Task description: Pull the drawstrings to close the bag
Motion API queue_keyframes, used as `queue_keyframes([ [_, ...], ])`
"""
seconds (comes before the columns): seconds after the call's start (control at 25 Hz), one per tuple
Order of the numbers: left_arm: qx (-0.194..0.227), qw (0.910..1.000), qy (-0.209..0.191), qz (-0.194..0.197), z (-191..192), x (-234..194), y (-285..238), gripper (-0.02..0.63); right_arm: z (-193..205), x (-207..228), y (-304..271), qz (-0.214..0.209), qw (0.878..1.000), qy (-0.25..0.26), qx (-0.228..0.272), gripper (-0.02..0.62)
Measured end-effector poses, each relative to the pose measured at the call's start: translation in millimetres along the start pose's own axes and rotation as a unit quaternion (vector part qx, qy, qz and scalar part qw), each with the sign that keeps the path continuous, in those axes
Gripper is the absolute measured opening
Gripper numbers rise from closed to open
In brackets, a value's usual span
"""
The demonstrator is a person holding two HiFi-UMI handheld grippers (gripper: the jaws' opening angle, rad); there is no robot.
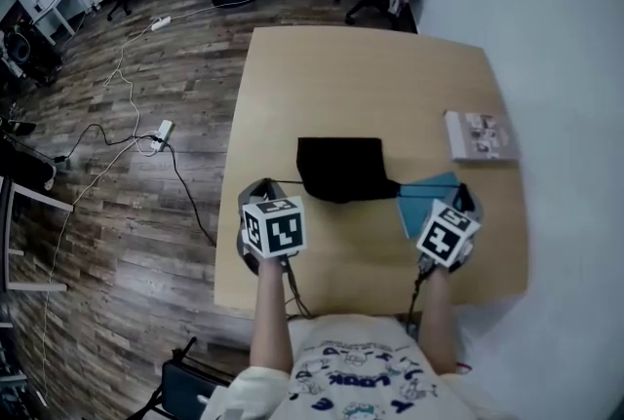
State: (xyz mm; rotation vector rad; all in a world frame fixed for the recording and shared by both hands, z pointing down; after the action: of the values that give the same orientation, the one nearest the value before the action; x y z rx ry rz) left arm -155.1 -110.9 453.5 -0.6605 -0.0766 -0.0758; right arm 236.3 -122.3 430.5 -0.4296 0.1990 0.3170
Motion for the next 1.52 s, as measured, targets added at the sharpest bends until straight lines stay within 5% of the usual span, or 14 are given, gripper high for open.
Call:
queue_keyframes([
  [0.44,0.003,0.9961,-0.019,-0.085,-4.2,-35.4,4.3,0.003,-0.2,38.8,-5.8,0.064,0.998,-0.017,0.013,0.003],
  [0.84,0.015,0.9911,0.059,-0.118,-8.2,-62.9,6.4,0.003,-4.8,45.3,-10.6,0.056,0.998,-0.037,0.007,0.003],
  [1.12,0.014,0.9856,0.054,-0.16,-5.0,-70.9,2.0,0.003,-8.4,49.9,-13.5,0.067,0.997,-0.044,0.014,0.003],
  [1.52,0.02,0.9854,0.048,-0.162,-6.3,-71.8,0.1,0.003,-8.4,51.7,-16.3,0.065,0.996,-0.051,0.014,0.003],
])
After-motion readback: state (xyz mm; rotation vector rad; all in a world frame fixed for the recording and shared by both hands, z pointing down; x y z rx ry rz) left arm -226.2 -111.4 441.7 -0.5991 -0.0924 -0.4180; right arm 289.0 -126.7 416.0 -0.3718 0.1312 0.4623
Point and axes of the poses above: the fingertips, and each gripper's own axes: y backward along the fingers, x to its right, z out of its underside, the point moved 6 cm from there along y, backward along the fingers, and after that the axes turned 9 degrees about x, right-handed, at the moved point
